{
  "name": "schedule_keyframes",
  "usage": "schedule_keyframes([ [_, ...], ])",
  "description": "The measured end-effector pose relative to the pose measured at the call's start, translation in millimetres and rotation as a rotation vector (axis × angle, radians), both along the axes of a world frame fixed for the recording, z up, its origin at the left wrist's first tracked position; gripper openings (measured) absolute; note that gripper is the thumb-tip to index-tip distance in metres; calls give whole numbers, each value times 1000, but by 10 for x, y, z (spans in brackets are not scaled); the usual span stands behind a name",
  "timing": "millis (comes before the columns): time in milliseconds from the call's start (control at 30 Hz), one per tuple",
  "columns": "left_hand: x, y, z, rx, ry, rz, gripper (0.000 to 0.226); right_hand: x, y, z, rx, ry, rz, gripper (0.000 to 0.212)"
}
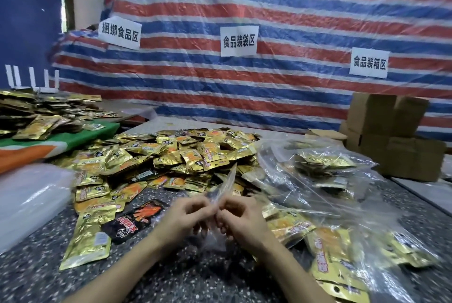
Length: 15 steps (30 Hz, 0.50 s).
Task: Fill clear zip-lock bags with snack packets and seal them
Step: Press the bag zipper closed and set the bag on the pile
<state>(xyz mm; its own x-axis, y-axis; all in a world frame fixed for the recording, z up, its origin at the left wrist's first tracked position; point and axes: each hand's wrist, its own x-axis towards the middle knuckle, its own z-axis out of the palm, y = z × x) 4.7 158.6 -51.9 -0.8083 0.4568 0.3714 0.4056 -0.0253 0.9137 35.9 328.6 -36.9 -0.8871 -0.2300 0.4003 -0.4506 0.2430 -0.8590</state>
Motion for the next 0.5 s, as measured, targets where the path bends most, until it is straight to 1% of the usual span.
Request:
schedule_keyframes([
  [33,-7,6,1,-1,-8,-9,28,2,-2,9,0,11,1,24],
  [67,-21,4,2,19,-38,-13,25,1,0,19,-20,27,-19,22],
  [133,-44,-15,5,97,-119,8,22,-17,4,22,-139,33,-99,21],
  [200,-72,-32,10,217,-203,65,18,-46,37,10,-311,9,-201,28],
  [233,-92,-37,8,279,-230,112,19,-63,62,-1,-362,12,-260,28],
  [267,-103,-41,12,327,-244,158,18,-70,71,-7,-372,27,-315,27],
  [333,-123,-40,2,386,-248,208,14,-65,43,-21,-361,71,-359,25],
  [400,-118,-40,-3,408,-249,213,14,-62,-15,-45,-325,160,-331,19],
  [467,-107,-47,2,404,-250,190,18,-61,-42,-68,-186,275,-323,8],
  [500,-106,-50,6,394,-248,170,20,-67,-40,-76,-115,321,-328,20],
])
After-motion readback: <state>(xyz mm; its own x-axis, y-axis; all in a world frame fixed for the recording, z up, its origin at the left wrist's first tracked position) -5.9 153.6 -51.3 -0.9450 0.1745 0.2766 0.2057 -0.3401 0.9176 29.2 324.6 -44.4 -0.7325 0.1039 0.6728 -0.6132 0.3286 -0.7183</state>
